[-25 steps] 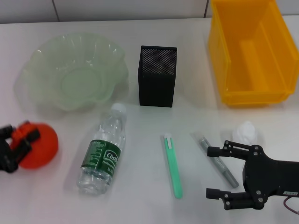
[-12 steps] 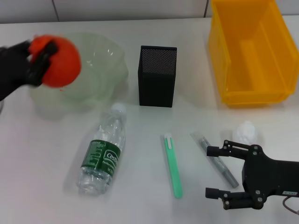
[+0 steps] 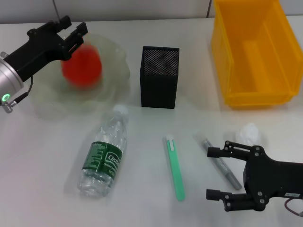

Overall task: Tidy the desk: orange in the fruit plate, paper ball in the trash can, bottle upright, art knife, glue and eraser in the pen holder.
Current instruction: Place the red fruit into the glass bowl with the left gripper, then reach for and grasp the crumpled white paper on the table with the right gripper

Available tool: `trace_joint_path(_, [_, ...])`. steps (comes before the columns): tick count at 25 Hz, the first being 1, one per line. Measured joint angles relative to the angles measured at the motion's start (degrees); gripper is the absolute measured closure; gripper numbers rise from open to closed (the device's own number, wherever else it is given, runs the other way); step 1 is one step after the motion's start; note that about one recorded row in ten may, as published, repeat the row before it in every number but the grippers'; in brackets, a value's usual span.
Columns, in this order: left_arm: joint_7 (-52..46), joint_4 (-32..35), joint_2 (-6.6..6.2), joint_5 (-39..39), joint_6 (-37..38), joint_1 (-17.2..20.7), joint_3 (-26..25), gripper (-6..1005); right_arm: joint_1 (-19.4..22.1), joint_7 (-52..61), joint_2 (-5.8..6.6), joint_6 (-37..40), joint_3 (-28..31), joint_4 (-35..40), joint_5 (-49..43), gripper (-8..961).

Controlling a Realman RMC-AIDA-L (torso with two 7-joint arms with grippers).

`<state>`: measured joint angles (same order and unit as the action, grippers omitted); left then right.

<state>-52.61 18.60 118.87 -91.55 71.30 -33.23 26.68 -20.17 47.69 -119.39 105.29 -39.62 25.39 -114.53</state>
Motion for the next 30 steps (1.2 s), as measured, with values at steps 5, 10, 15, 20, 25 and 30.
trace_joint_path(5, [-0.4,2.6,-0.38,0.0,7.8,3.2,0.1,531,0.4,0.4,0.00,0.0,0.2,0.2,3.6,117])
trace_joint_path(10, [-2.1,7.3,-0.58,-0.9,18.3,8.5,1.2,261,0.5,10.5,0.18,0.4,0.2,6.1,6.6,117])
trace_joint_path(15, [-1.6,13.4,-1.12,-3.5,29.2,16.9,8.6,157,0.1,34.9,0.00,0.5,-1.1,22.7,6.3,118])
trace_joint_path(20, [0.8,17.0,-0.84,-4.1,33.0,23.6,12.9,157,0.0,57.2,-0.35,0.2,-9.2,45.7,-0.7,118])
trace_joint_path(25, [0.9,16.6,-0.91,-8.2,33.2,24.3,13.1,157,-3.7,80.7,-0.29,0.3,-17.0,64.5,-14.3,119])
trace_joint_path(30, [0.9,16.5,-0.63,-11.6,32.8,23.3,13.1,157,-8.5,97.1,-0.15,5.0,-27.5,75.6,-28.5,119])
